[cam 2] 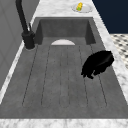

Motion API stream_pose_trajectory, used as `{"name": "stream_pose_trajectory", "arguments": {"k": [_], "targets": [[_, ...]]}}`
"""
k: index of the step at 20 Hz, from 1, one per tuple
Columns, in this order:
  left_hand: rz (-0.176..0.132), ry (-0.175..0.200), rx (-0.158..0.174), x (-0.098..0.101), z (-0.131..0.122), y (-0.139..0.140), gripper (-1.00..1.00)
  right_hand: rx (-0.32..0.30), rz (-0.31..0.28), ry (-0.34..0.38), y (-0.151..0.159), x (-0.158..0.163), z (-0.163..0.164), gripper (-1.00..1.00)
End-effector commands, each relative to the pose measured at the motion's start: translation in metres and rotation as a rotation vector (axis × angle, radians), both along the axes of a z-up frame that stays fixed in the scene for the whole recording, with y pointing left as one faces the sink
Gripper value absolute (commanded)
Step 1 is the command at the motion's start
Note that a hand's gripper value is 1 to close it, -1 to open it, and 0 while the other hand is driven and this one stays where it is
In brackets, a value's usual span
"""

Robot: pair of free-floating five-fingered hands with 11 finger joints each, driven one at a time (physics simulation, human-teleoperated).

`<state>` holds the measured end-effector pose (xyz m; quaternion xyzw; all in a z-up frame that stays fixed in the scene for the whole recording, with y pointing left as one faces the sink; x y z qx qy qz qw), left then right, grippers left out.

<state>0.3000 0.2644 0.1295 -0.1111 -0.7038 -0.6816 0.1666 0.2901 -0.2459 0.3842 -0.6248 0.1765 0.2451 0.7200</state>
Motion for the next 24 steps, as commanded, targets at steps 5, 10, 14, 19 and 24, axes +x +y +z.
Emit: {"name": "stream_pose_trajectory", "arguments": {"k": [5, 10, 14, 19, 24], "targets": [[0.000, 0.000, 0.000, 0.000, 0.000, 0.000, 0.00, 0.113, 0.205, -0.012, 0.001, 0.000, -0.022, -1.00], [0.000, 0.000, 0.000, 0.000, 0.000, 0.000, 0.00, 0.186, 0.318, -0.022, 0.002, 0.000, -0.035, -1.00], [0.000, 0.000, 0.000, 0.000, 0.000, 0.000, 0.00, 0.223, 0.411, -0.031, 0.004, 0.000, -0.044, -1.00], [0.000, 0.000, 0.000, 0.000, 0.000, 0.000, 0.00, 0.276, 0.522, -0.043, 0.003, 0.000, -0.065, -1.00], [0.000, 0.000, 0.000, 0.000, 0.000, 0.000, 0.00, 0.319, 0.622, -0.036, 0.002, 0.000, -0.098, -1.00]]}}
